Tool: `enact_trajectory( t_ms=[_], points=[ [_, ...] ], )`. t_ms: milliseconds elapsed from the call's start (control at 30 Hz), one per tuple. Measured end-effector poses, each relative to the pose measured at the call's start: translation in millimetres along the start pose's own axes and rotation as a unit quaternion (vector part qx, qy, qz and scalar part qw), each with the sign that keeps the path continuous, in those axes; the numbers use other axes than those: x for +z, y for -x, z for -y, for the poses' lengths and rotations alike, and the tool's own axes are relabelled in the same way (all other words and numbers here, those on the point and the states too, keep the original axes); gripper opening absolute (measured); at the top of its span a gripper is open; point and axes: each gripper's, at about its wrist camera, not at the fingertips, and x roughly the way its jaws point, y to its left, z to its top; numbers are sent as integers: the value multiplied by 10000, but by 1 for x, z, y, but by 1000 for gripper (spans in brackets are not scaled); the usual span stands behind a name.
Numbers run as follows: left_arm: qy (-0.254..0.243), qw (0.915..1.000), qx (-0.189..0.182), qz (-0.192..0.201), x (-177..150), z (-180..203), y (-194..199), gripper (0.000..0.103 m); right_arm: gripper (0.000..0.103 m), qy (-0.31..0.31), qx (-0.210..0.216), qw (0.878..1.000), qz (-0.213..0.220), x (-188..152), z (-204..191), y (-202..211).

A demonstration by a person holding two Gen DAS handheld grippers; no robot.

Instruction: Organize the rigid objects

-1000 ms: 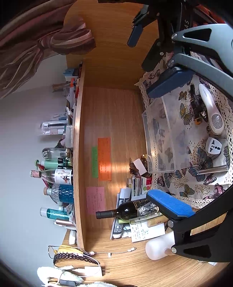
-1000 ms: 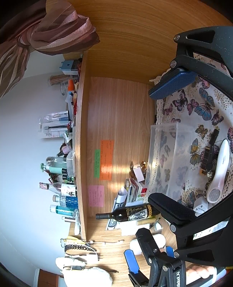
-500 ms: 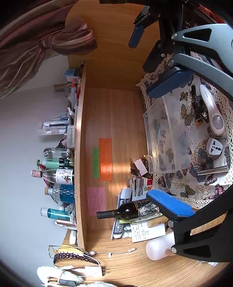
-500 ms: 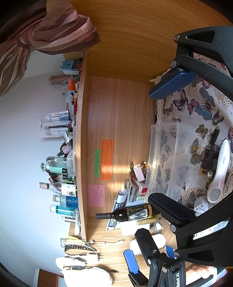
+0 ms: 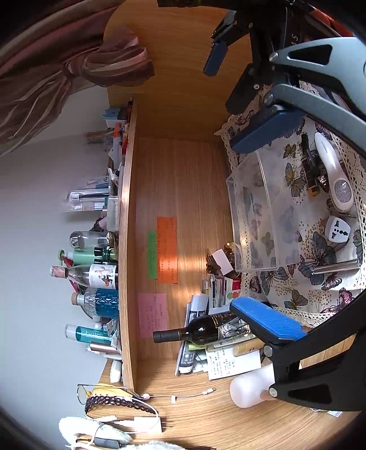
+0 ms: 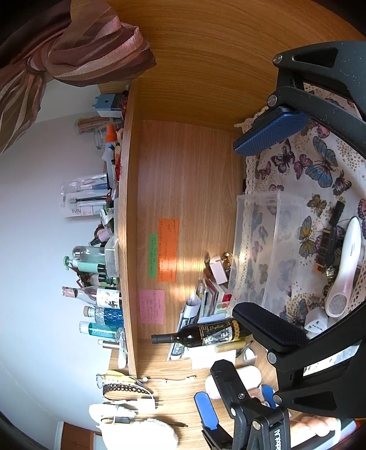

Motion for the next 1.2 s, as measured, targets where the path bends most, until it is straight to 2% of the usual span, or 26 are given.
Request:
enact_trajectory(
  t_ms=[333, 500, 533, 567, 633, 733, 867, 1033, 1200],
  points=[
    [13, 10000, -51, 9, -1, 0, -2, 103, 103, 21, 6, 10000, -61, -2, -2, -4],
    [210, 9994, -278, -49, -5, -9, -6, 103, 103, 89, -5, 9999, -132, -7, -3, -10],
    [235, 9994, -257, -76, -5, -11, -8, 102, 103, 58, 11, 9999, -155, -8, -1, -11],
    [251, 9994, -226, -96, -7, -13, -10, 96, 103, 19, 40, 9998, -193, -9, 1, -13],
    [263, 9993, -156, -227, -10, -18, -15, 85, 98, -42, 98, 9994, -322, -13, 5, -18],
    [325, 9984, -59, -462, -18, -29, -23, 82, 89, -105, 185, 9982, -567, -21, 11, -27],
    [413, 9952, 140, -873, -36, -47, -36, 73, 82, -162, 301, 9950, -942, -34, 17, -41],
    [502, 9864, 248, -1548, -66, -66, -56, 58, 74, -107, 390, 9886, -1449, -54, 19, -57],
    [585, 9747, 227, -2144, -99, -78, -72, 49, 69, -257, 645, 9768, -2026, -76, 22, -76]
  ],
)
